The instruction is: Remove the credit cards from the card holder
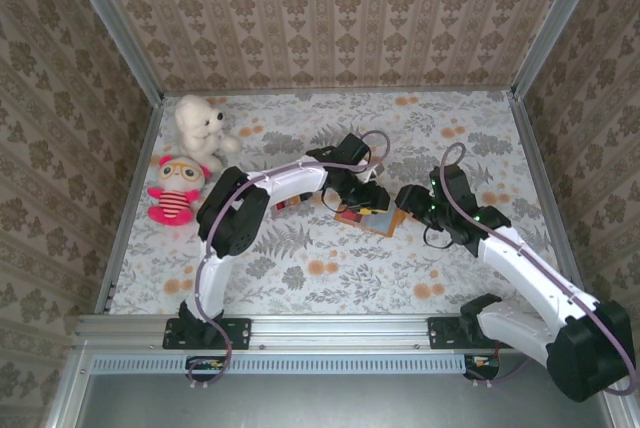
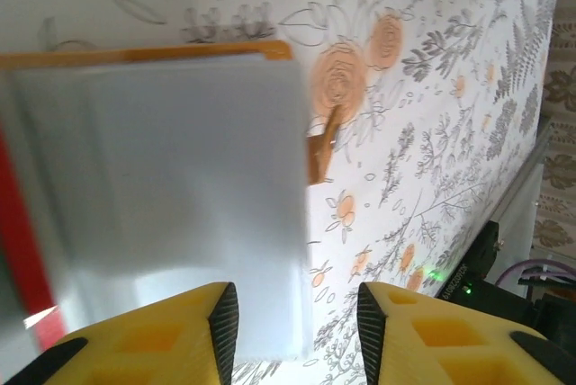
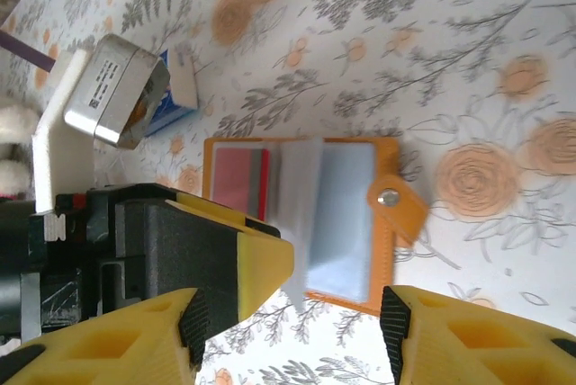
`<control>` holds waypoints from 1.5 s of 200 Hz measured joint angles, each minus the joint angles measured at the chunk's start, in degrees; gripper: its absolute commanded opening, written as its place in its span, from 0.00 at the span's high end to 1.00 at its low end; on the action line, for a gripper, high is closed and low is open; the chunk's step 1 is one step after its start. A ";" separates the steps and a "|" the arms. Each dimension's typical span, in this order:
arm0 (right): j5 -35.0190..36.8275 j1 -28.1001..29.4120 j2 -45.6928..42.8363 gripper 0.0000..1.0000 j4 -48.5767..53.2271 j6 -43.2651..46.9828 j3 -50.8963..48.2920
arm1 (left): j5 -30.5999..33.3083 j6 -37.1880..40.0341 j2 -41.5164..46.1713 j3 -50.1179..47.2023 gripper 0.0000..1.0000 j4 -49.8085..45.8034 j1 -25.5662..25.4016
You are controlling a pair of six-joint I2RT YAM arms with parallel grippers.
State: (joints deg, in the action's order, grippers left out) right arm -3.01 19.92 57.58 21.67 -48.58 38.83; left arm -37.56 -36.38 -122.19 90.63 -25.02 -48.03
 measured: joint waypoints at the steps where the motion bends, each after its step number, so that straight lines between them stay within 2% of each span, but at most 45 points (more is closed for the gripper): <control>1: 0.04 -0.04 -0.09 0.41 0.07 -0.02 -0.02 | -0.02 0.00 -0.04 0.07 0.55 0.02 -0.04; 48: 1.29 -1.05 -2.60 0.41 3.82 -0.50 -0.31 | 1.92 -0.04 -2.73 2.01 0.54 -0.50 -1.40; 93: -1.38 -1.05 -3.19 0.43 4.33 0.42 -1.27 | 5.35 -1.38 -2.29 -0.04 0.54 0.79 -1.64; 126: -4.74 -1.05 -4.66 0.53 4.09 0.37 -1.62 | 10.60 -4.39 3.32 -5.84 0.54 1.03 -3.17; 143: -6.82 -1.03 -3.98 0.55 2.99 0.39 -1.77 | 13.66 -5.84 8.39 -9.77 0.52 1.05 -4.20; 185: -12.35 -0.17 3.41 0.56 -1.90 0.15 -1.75 | 20.48 -8.24 18.40 -16.20 0.50 -0.22 -4.81; 221: -14.43 1.11 11.96 0.68 -5.66 -1.01 0.63 | 26.34 -8.26 20.37 -15.98 0.49 -3.06 -4.76; 241: -14.75 1.42 16.04 0.69 -9.16 -2.19 1.92 | 28.98 -8.22 20.37 -15.50 0.51 -4.52 -4.57; 269: -15.43 1.53 21.27 0.70 -13.18 -3.37 2.89 | 31.23 -7.63 20.22 -14.86 0.59 -5.86 -2.78; 300: -17.16 2.54 28.81 0.76 -17.31 -4.76 4.55 | 31.80 -5.92 17.11 -11.37 0.66 -7.17 0.39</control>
State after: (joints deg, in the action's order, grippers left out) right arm -20.16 22.46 86.39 4.36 -53.34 43.38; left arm -5.76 -42.30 -105.08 79.26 -32.18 -47.64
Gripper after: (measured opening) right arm 0.258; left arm 0.358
